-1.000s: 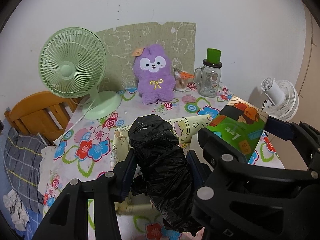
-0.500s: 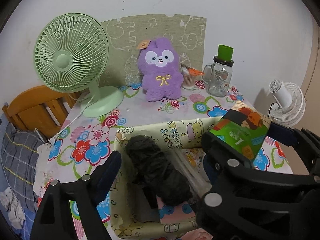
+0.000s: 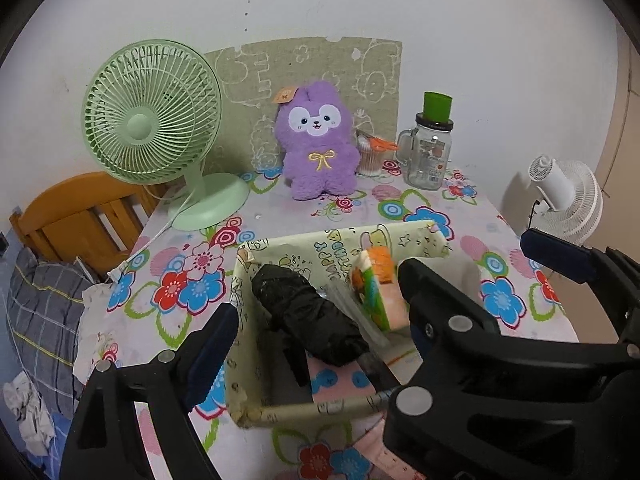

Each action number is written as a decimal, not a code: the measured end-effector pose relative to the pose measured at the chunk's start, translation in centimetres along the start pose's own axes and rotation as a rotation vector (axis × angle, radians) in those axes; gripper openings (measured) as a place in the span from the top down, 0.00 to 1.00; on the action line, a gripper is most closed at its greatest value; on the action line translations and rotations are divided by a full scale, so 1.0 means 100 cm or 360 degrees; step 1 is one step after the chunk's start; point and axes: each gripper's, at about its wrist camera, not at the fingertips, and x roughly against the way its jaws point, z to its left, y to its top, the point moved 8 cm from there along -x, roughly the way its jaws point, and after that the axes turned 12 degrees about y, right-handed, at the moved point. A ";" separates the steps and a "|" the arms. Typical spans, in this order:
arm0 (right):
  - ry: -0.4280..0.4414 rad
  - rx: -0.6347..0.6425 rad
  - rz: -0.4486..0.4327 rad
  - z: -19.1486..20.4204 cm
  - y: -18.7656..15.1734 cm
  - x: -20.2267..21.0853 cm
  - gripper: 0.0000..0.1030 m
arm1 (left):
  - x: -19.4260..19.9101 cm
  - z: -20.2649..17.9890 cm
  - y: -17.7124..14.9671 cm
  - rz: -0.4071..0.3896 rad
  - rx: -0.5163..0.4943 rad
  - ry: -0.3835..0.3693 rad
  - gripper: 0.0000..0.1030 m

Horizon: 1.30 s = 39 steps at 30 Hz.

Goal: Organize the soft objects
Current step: 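Lower the bag and tissue pack into the fabric box and open both tools, then withdraw both tools up and away from the fabric box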

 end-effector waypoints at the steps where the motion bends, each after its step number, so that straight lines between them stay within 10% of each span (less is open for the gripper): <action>1: -0.0001 0.0001 -0.0003 0.001 -0.001 0.004 0.09 | 0.004 -0.001 -0.001 -0.0004 0.0000 -0.0005 0.13; 39: -0.0043 0.0011 -0.0125 0.012 -0.062 0.122 0.09 | 0.111 -0.024 -0.061 -0.0106 -0.0013 -0.0046 0.11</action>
